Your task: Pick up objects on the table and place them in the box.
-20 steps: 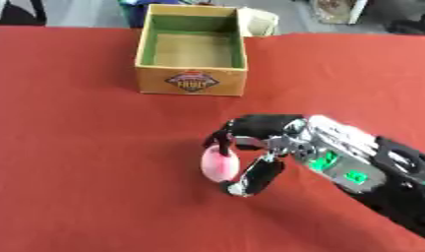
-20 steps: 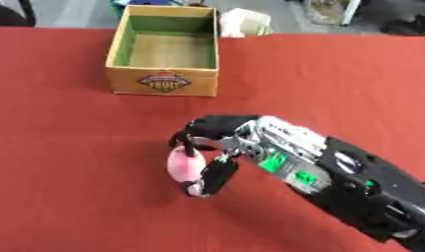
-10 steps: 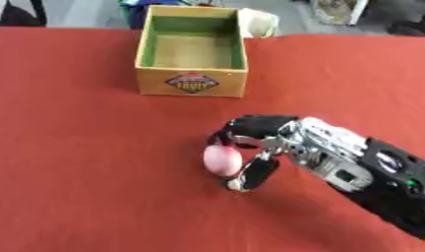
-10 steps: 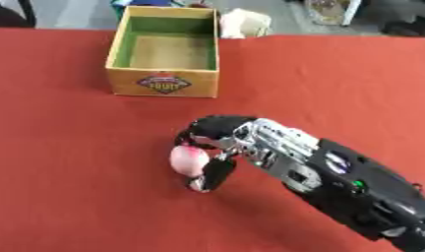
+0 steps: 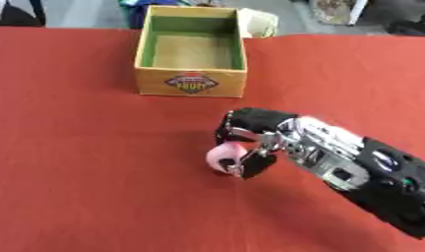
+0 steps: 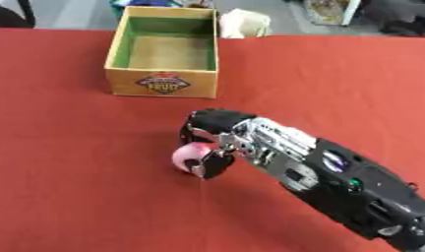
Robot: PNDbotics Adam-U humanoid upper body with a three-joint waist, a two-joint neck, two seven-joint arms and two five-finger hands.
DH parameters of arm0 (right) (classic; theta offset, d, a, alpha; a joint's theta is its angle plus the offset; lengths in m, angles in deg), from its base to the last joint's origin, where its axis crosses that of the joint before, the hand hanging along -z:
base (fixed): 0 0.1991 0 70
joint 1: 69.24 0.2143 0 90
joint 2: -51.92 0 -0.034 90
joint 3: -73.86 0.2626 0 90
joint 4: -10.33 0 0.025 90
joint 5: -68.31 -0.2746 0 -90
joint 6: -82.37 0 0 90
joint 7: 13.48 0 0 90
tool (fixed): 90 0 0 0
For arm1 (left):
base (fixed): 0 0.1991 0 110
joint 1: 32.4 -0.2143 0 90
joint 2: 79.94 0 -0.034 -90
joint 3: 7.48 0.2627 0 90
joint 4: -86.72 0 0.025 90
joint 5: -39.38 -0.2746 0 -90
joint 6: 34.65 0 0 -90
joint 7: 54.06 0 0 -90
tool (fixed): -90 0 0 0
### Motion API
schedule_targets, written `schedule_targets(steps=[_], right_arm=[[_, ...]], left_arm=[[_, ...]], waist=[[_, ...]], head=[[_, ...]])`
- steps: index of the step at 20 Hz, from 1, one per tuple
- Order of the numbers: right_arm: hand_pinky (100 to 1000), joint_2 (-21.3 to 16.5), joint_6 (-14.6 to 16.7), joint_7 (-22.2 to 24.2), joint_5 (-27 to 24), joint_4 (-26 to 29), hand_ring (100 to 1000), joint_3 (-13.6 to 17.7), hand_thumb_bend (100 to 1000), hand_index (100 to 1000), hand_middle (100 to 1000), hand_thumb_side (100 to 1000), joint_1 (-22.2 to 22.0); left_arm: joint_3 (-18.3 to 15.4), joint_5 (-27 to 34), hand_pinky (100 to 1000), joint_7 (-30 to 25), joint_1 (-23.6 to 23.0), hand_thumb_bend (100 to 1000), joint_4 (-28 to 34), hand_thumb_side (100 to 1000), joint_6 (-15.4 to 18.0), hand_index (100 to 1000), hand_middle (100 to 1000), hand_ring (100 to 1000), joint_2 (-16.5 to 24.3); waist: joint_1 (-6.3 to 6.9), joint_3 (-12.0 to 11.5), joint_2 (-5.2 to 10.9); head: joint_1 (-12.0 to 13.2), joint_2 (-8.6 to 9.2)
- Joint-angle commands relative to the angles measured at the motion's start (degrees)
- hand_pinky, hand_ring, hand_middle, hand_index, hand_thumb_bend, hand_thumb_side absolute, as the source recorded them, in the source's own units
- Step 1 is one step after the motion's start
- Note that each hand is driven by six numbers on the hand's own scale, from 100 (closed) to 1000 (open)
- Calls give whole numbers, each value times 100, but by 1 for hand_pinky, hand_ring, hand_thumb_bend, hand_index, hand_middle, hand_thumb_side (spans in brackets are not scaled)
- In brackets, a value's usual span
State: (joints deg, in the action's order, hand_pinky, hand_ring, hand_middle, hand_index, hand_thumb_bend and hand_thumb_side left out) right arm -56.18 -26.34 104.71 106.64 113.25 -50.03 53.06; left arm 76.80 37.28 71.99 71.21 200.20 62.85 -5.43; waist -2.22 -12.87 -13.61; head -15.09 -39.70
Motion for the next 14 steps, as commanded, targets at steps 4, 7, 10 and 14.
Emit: schedule_targets(steps=[4, 7, 10, 14], right_arm=[[552, -148, -157, -488, -120, 310, 574, 112, 100, 501, 342, 100, 75], [536, -178, -247, -593, -204, 522, 560, 209, 100, 489, 328, 100, 93], [528, -230, -395, -678, -347, 848, 555, 367, 100, 487, 322, 100, 161], [517, -277, -596, -822, -550, 1144, 551, 671, 100, 484, 313, 100, 366]], left_arm=[[25, 18, 491, -18, 33, 100, 111, 687, -2, 493, 361, 484, 45], [22, 15, 491, -17, 34, 100, 111, 687, -2, 493, 361, 484, 48], [20, 12, 491, -17, 35, 100, 111, 688, -1, 493, 361, 484, 49], [18, 16, 492, -15, 30, 100, 111, 688, -4, 491, 360, 484, 44]], waist=[[33, 15, 79], [40, 27, 78], [49, 40, 68], [66, 56, 36]], head=[[-19, 34], [-20, 27], [-26, 17], [-44, 20]])
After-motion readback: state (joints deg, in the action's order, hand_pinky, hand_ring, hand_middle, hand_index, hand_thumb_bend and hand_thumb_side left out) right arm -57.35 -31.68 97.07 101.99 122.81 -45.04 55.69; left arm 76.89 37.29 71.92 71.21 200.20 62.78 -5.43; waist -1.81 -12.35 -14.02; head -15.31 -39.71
